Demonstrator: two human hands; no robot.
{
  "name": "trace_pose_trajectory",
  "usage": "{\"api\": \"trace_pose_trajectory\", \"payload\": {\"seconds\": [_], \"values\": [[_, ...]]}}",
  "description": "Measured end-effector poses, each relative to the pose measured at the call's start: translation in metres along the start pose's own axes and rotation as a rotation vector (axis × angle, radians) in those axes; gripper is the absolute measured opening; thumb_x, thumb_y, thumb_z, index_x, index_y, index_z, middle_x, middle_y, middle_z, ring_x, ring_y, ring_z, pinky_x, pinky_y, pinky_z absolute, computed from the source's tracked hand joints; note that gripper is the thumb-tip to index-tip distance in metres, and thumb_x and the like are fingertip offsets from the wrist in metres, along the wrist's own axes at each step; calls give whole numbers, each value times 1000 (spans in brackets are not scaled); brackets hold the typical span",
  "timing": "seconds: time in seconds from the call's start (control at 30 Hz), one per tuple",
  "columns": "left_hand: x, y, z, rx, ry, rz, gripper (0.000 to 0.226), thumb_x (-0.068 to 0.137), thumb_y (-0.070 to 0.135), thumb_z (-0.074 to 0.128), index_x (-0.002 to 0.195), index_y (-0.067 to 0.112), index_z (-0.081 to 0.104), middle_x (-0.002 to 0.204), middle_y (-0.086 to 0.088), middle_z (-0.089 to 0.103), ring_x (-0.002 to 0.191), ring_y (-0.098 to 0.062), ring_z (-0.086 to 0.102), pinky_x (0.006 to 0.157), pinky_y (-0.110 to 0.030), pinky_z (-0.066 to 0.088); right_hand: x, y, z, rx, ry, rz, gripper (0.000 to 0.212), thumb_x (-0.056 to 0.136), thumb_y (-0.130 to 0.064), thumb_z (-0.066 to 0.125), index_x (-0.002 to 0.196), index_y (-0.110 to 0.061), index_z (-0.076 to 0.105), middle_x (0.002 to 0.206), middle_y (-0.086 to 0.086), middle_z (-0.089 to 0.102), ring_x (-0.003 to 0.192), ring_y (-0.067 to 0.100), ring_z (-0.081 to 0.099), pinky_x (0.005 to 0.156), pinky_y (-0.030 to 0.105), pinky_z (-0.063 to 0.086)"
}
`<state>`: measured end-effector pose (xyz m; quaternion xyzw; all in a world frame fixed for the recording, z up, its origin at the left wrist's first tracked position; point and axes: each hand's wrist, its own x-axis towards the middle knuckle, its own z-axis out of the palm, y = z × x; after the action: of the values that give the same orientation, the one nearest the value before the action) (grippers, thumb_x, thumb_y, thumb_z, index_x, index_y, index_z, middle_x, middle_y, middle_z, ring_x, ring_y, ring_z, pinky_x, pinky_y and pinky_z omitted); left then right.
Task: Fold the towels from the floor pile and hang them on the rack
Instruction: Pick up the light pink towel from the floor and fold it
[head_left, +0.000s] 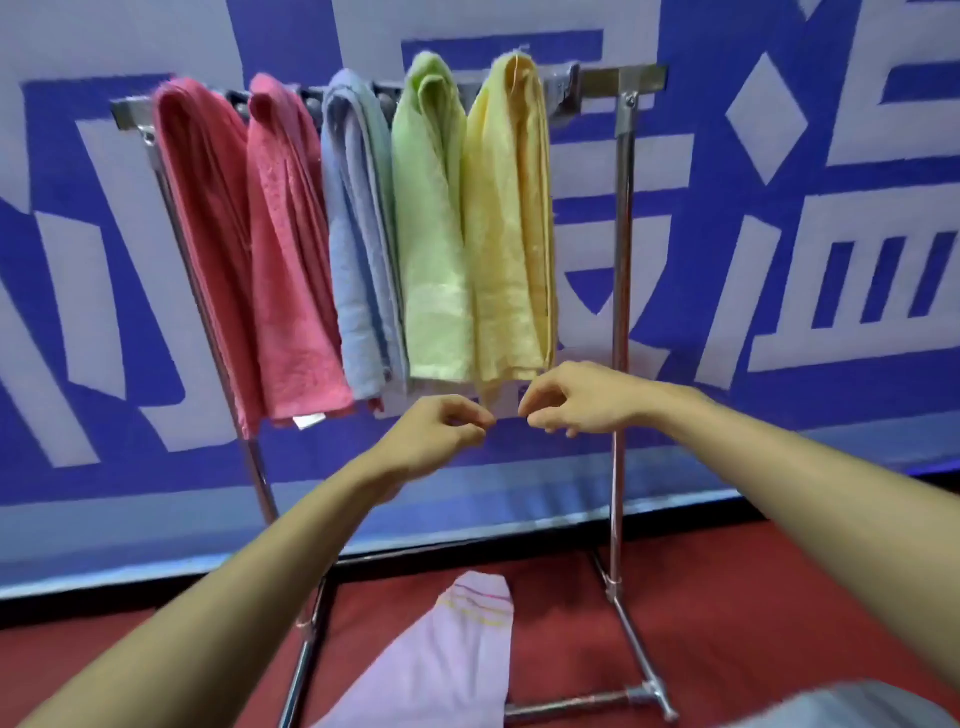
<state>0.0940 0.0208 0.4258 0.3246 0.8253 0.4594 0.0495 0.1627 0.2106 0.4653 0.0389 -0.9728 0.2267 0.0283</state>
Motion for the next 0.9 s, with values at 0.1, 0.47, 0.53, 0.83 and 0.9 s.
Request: {"api": "trace_pose_trajectory", "payload": {"seconds": [0.1, 0.47, 0.53, 0.83, 0.9], "values": [[-8, -54, 17, 22, -84, -100, 18, 87, 0, 59, 97, 12, 68, 95, -1, 67, 84, -10, 60, 65, -7, 45, 16, 28, 56, 36, -128, 63, 20, 92, -17, 58, 109, -10, 67, 98, 7, 71, 90, 22, 69, 77, 38, 59], [-70, -274, 105, -37, -349, -605, 17, 92, 6, 54, 105, 5, 65, 95, -5, 65, 79, -13, 61, 54, -5, 42, 48, 107, 312, 255, -413, 272, 14, 85, -8, 60, 91, -8, 72, 79, 6, 67, 67, 15, 60, 59, 20, 48], [-87, -313, 127, -39, -389, -693, 18, 91, 5, 54, 104, 5, 65, 94, -6, 65, 79, -15, 61, 61, -11, 45, 39, 113, 358, 261, -455, 319, 17, 83, -9, 57, 90, -6, 73, 75, 1, 67, 61, 11, 58, 54, 13, 45], [-176, -422, 211, 134, -596, -887, 30, 85, 8, 60, 115, 11, 63, 112, -5, 65, 106, -19, 59, 80, -18, 40, -11, 126, 527, 183, -767, 568, 17, 85, -23, 60, 71, -14, 59, 71, 6, 55, 60, 20, 49, 66, 28, 45], [-189, -436, 223, 203, -653, -846, 35, 81, 10, 65, 116, 9, 61, 113, -6, 62, 108, -23, 58, 81, -20, 40, -27, 128, 550, 169, -798, 628, 35, 81, -33, 67, 58, -14, 50, 59, 3, 47, 57, 21, 49, 53, 25, 38]]}}
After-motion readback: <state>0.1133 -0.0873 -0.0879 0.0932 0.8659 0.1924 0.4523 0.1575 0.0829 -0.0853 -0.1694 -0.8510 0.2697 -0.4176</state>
